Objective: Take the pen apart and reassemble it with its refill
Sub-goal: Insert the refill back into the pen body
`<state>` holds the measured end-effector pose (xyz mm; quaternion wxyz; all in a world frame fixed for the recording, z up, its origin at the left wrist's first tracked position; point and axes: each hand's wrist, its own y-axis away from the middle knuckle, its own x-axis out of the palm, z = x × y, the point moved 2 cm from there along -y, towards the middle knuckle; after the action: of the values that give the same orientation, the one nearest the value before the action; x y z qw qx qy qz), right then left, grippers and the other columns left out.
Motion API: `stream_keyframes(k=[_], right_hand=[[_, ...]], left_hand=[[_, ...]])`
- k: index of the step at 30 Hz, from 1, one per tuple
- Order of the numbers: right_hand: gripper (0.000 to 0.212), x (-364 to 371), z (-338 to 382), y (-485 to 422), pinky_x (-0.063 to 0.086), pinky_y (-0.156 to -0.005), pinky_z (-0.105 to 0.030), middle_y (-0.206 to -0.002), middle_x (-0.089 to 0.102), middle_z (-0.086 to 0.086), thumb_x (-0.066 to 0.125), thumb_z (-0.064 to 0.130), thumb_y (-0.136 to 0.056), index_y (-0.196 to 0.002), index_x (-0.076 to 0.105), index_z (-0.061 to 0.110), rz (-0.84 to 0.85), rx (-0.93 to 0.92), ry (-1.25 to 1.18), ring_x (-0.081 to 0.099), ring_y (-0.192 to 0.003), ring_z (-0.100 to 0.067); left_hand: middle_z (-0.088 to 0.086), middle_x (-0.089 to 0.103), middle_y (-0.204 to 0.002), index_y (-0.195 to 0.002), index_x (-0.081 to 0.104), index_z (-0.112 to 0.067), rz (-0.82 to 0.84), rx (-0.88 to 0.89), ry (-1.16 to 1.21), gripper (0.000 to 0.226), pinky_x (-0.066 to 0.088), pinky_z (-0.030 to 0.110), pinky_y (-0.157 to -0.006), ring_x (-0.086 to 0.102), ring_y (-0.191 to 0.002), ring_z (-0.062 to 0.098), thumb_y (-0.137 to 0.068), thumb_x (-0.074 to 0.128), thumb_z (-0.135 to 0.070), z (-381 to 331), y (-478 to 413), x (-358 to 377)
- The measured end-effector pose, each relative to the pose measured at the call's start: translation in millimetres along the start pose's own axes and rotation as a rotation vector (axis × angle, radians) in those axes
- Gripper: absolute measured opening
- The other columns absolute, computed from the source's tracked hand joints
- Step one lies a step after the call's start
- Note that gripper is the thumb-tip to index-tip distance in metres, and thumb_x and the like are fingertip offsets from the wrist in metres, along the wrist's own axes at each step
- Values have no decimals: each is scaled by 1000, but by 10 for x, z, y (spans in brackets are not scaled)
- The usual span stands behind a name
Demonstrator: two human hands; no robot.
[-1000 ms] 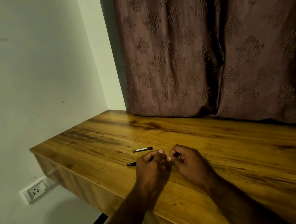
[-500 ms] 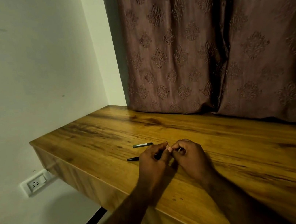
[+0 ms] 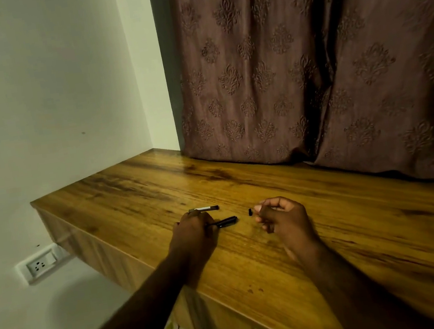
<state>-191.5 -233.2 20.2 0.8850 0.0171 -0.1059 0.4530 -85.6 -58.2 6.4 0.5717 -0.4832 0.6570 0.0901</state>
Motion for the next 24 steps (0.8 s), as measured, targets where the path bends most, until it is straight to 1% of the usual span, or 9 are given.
stream_keyframes(k=[2, 4, 7, 8, 11, 13, 18, 22, 24], right_hand=[[12, -10, -4, -4, 48, -56, -27, -79, 71, -13, 68, 0, -83, -94, 67, -1, 1, 54, -119, 64, -65, -16], [12, -10, 1, -7, 49, -57, -26, -79, 72, -11, 66, 0, -84, -96, 68, 0, 19, 87, -195, 66, -66, -16], [14, 3, 15, 0, 52, -60, -26, -80, 74, -11, 64, -1, -85, -99, 67, 0, 81, 105, -280, 68, -71, -16], [15, 12, 22, 9, 53, -61, -26, -82, 74, -12, 63, -1, -85, -99, 67, -1, 107, 102, -301, 69, -72, -17], [16, 30, 32, 35, 55, -63, -27, -87, 74, -15, 64, -1, -84, -100, 67, -1, 147, 89, -315, 70, -77, -20], [17, 30, 41, 48, 55, -64, -27, -88, 74, -16, 63, -1, -85, -101, 67, -2, 149, 78, -308, 70, -77, -20], [15, 57, 46, 61, 55, -60, -24, -88, 74, -16, 62, -1, -85, -99, 67, -2, 157, 73, -287, 70, -73, -17], [16, 65, 47, 60, 55, -59, -23, -88, 73, -16, 62, -1, -86, -101, 66, -4, 161, 68, -288, 70, -72, -17], [16, 62, 48, 65, 55, -59, -23, -87, 73, -16, 61, -1, -86, -101, 66, -5, 164, 65, -290, 70, -71, -17]], left_hand=[[3, 66, -90, -89, 61, -22, -58, 69, 106, 21, 51, 37, -68, 61, -82, 22, -88, 49, -39, 7, 27, 2], [4, 66, -85, -93, 59, -19, -90, 160, 163, 25, 49, 35, -61, 60, -73, 21, -91, 48, -41, -50, 87, -32], [4, 67, -91, -107, 57, -16, -93, 208, 196, 34, 50, 36, -63, 61, -76, 18, -93, 43, -44, -148, 138, -106], [4, 67, -93, -108, 55, -17, -93, 209, 205, 37, 50, 36, -65, 61, -78, 18, -93, 39, -47, -163, 144, -123], [4, 67, -92, -103, 54, -17, -99, 225, 237, 57, 50, 36, -64, 61, -77, 18, -90, 27, -65, -210, 178, -168], [4, 67, -91, -102, 54, -16, -100, 225, 255, 64, 50, 36, -64, 61, -77, 18, -87, 22, -70, -233, 192, -183], [3, 67, -89, -102, 52, -19, -109, 246, 231, 39, 51, 40, -63, 61, -76, 19, -91, 33, -51, -194, 175, -168], [2, 67, -90, -103, 53, -19, -120, 248, 240, 42, 51, 38, -63, 62, -76, 17, -91, 31, -52, -202, 169, -170], [1, 67, -88, -101, 52, -19, -121, 261, 241, 39, 50, 37, -62, 61, -74, 17, -92, 32, -51, -203, 171, -162]])
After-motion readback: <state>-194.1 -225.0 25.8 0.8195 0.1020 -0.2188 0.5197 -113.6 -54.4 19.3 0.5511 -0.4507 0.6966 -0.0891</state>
